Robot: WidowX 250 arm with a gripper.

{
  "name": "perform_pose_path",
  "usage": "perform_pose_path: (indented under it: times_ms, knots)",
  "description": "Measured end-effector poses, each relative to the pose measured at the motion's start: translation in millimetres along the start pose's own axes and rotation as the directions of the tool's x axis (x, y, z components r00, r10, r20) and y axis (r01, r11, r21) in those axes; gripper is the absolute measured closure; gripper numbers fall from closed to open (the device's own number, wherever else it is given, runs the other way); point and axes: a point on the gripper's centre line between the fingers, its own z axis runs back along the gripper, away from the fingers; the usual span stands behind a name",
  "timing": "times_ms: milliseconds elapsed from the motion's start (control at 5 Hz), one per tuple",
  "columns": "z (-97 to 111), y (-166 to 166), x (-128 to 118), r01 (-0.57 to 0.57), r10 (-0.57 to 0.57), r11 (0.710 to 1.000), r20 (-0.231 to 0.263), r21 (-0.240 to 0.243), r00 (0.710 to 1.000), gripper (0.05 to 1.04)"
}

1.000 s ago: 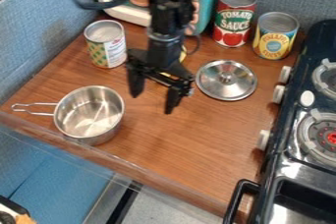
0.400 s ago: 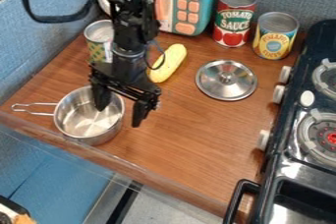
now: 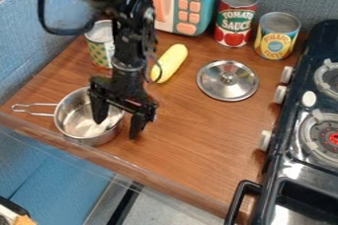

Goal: Move the silver pot from the bottom left side to the middle bottom of the table

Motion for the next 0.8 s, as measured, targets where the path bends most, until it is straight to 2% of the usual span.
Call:
perform_pose_path:
  times_ms: [200, 400, 600, 800]
  knots:
    - [-1.3, 5.2, 10.3, -0.016, 0.016, 1.0, 0.01, -0.005, 1.0, 0.121]
    - [-0.7, 8.8, 18.7, -0.028, 0.028, 1.0, 0.034, -0.009, 0.999, 0.416]
    - [-0.9, 13.4, 19.2, -0.039, 0.04, 0.999, 0.036, -0.01, 0.999, 0.717]
    - [-1.3, 14.1, 18.9, -0.045, 0.045, 0.999, 0.035, -0.01, 0.998, 0.91]
